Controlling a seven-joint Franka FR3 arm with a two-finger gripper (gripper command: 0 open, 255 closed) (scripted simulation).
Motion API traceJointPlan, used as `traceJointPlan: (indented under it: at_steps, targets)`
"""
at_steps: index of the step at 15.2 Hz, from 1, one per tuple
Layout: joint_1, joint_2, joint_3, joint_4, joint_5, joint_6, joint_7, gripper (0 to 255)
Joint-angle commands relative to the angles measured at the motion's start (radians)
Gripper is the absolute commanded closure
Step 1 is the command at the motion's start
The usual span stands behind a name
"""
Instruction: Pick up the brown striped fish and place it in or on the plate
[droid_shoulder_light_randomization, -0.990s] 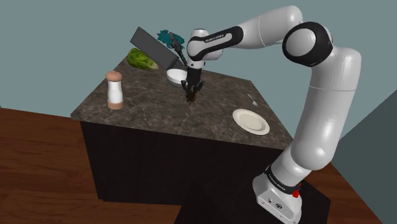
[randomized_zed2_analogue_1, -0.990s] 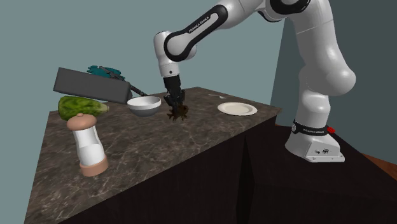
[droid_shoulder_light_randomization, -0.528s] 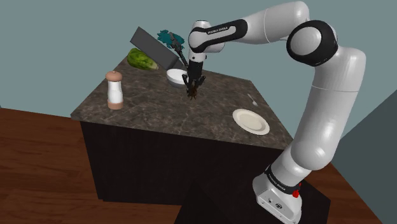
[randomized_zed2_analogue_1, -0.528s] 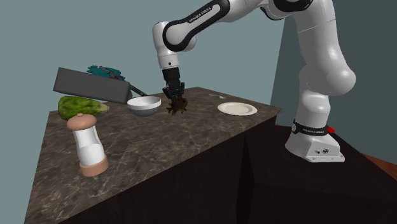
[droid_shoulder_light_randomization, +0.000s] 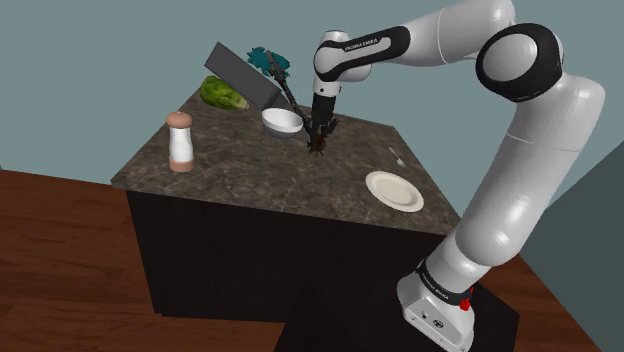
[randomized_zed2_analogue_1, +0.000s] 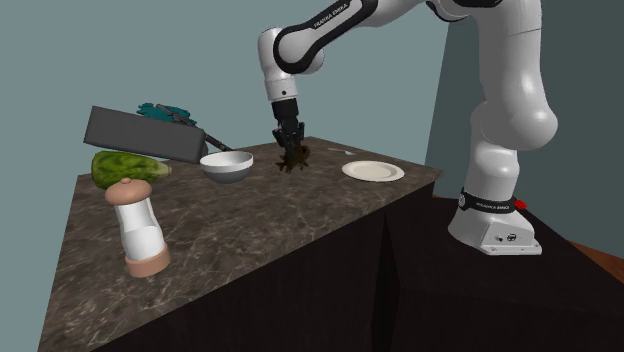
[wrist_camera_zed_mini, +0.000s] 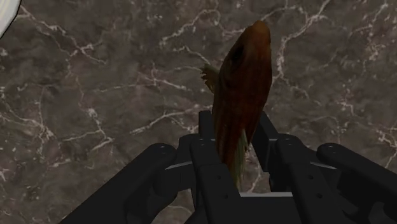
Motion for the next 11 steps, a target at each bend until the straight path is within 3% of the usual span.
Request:
traceJointPlan:
  at_steps: [1,11]
  targets:
    - [-0.020,-0.056,-0.014,-0.068,-0.003,0.011,-0.033,255]
    - [-0.121,-0.283,-0.108,-0.348,-0.051,0.066,-0.205,255]
